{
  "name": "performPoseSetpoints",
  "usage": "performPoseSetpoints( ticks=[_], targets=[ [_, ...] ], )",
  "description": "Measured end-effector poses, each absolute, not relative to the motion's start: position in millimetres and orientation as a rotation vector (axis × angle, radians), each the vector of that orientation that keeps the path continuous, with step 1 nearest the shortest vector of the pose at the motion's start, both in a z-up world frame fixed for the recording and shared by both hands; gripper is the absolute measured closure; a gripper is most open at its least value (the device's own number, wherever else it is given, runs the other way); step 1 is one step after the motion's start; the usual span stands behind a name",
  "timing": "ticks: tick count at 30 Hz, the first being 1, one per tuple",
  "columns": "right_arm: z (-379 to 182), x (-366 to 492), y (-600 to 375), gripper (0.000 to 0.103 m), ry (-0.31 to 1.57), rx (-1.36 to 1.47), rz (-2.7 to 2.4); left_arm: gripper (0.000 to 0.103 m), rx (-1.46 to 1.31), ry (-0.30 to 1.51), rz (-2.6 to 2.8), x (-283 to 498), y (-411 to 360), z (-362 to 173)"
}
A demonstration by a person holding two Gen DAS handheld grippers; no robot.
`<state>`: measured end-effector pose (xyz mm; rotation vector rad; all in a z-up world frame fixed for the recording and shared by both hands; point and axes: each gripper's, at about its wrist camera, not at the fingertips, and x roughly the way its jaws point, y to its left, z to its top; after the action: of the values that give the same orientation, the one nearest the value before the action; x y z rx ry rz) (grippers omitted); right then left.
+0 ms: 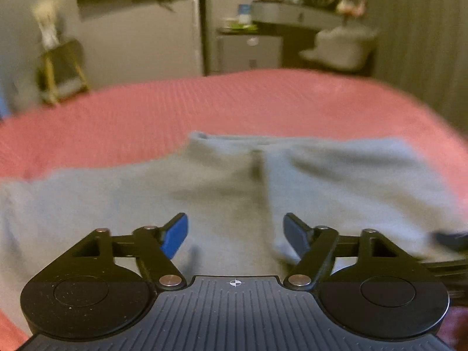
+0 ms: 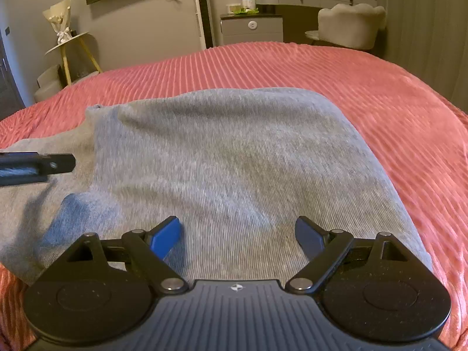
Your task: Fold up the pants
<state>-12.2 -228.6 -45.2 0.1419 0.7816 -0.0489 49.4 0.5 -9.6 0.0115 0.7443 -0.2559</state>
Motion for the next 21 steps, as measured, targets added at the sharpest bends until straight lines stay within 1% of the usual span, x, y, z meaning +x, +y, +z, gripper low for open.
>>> performPoseSetpoints(
  ticks=[1,3,5,6,7,11,14,16,18,21],
  targets=[
    [-45.0,-12.1,-227.8,0.016,0.782,0.138,-0.051,0.015,-0.037,0.766,-0.284,44.8,2.7,-10.1],
    [-45.9,-11.4,-225.6,0.016,0.783,0.123,-0.054,0.014,-0.068,0.835,-0.315,37.7,-1.8,-18.0],
    [-46.6,-10.9,-223.6,0.016,0.783,0.114,-0.058,0.015,0.026,0.933,-0.258,42.6,-11.5,-35.4],
    [-46.6,-11.0,-223.7,0.016,0.783,0.115,-0.058,0.013,0.097,0.980,-0.203,43.7,-15.9,-46.1],
    [-46.7,-11.1,-224.1,0.016,0.784,0.117,-0.056,0.012,0.091,0.966,-0.191,40.7,-13.7,-48.1],
    [-45.9,-12.7,-224.6,0.016,0.785,0.114,-0.051,0.015,0.006,0.967,-0.112,39.6,3.5,-41.0],
    [-45.6,-13.2,-226.5,0.016,0.778,0.129,-0.048,0.025,0.085,0.937,0.053,45.1,8.1,-39.1],
    [-46.1,-12.5,-226.3,0.016,0.780,0.128,-0.049,0.025,0.063,0.907,0.075,44.5,17.6,-34.7],
    [-45.7,-12.7,-225.0,0.016,0.781,0.121,-0.050,0.022,-0.070,0.872,-0.025,45.4,24.6,-25.7],
    [-44.4,-12.1,-225.9,0.016,0.787,0.124,-0.048,0.010,-0.129,0.839,-0.146,44.7,12.3,-19.8]
  ],
)
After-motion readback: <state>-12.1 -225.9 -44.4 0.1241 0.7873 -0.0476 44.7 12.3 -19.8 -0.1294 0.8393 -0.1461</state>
